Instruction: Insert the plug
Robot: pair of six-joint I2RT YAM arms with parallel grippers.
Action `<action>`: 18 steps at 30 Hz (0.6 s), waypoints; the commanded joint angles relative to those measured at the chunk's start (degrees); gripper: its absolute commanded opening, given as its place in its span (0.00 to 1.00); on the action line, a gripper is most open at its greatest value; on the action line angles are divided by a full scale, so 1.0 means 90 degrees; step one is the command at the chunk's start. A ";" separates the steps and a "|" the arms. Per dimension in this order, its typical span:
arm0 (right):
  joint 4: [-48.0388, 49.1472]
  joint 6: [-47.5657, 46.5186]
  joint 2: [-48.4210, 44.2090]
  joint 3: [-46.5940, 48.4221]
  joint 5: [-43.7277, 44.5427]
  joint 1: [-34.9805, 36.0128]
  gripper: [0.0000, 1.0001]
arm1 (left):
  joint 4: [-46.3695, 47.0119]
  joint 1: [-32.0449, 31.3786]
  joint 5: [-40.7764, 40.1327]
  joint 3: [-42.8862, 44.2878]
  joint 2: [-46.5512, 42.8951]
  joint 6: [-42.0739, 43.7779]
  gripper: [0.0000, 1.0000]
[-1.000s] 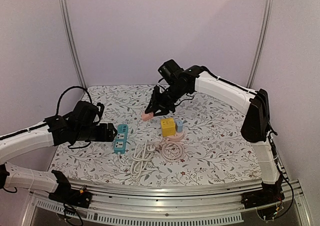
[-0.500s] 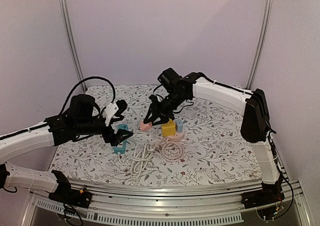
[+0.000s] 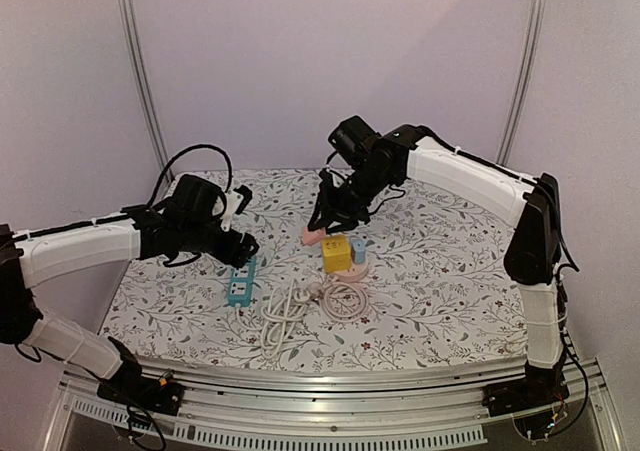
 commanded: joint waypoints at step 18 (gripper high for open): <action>-0.0344 -0.0229 -0.0713 -0.0546 0.0748 -0.0401 0.00 | -0.0463 -0.0286 -0.0996 -0.0340 0.2087 -0.2471 0.43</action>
